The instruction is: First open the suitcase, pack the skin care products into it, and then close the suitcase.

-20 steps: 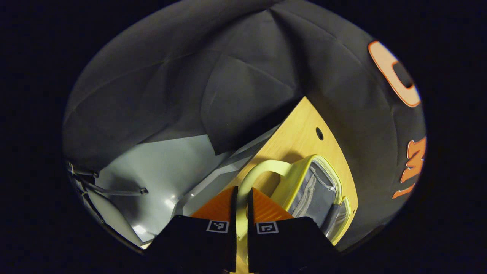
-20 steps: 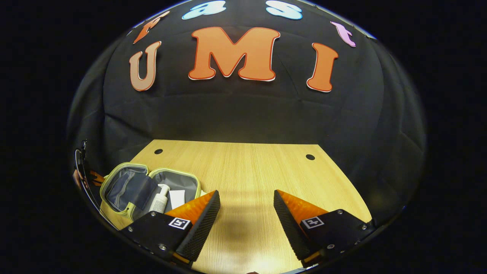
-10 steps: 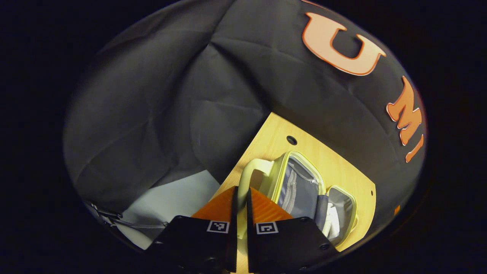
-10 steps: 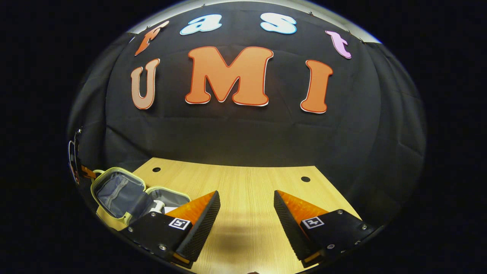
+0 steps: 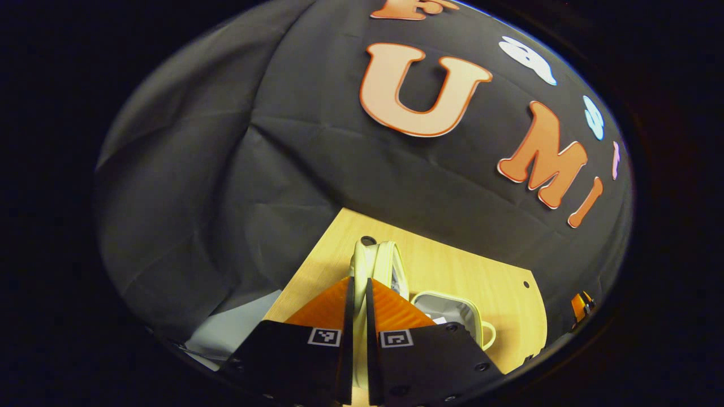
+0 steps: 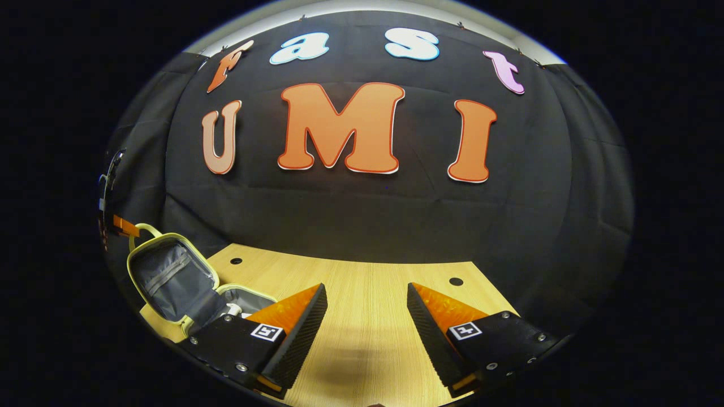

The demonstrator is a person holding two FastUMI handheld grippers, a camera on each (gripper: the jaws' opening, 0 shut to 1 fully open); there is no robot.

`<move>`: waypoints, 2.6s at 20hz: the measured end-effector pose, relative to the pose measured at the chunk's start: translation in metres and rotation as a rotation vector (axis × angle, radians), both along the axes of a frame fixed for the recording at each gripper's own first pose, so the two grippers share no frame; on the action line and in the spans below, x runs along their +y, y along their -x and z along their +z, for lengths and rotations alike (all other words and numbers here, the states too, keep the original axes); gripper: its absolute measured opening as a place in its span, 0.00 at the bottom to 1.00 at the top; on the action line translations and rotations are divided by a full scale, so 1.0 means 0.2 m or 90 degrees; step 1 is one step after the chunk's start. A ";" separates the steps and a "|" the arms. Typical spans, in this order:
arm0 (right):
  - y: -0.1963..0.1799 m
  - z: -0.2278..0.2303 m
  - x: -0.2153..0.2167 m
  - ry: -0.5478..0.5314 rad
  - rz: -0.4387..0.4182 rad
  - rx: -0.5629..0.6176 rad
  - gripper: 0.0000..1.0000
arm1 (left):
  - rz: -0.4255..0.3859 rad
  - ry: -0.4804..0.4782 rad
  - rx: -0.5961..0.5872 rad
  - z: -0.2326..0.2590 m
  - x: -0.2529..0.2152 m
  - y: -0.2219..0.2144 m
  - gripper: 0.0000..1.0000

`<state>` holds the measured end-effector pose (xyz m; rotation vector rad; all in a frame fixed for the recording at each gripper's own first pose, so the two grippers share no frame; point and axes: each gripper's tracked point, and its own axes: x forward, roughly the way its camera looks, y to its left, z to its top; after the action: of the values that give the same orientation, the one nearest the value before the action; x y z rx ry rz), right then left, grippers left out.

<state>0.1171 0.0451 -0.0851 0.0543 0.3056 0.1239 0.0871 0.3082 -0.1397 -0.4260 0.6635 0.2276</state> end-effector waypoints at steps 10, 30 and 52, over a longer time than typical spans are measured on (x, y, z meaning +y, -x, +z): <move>0.04 -0.01 0.00 -0.004 0.011 -0.034 0.91 | -0.117 0.008 -0.068 0.31 -0.67 -0.14 0.11; 0.06 -0.16 -0.27 -0.018 -0.004 0.002 0.91 | -0.338 0.137 0.061 -0.23 -1.96 -0.13 0.09; 0.06 -0.05 -0.23 -0.029 0.031 -0.035 0.91 | -0.387 0.014 -0.014 -0.15 -2.34 -0.09 0.87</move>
<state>0.1049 -0.0011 -0.0961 0.0889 0.2499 0.1804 0.1054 -0.1605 -0.1694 -0.2313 0.7444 -0.3605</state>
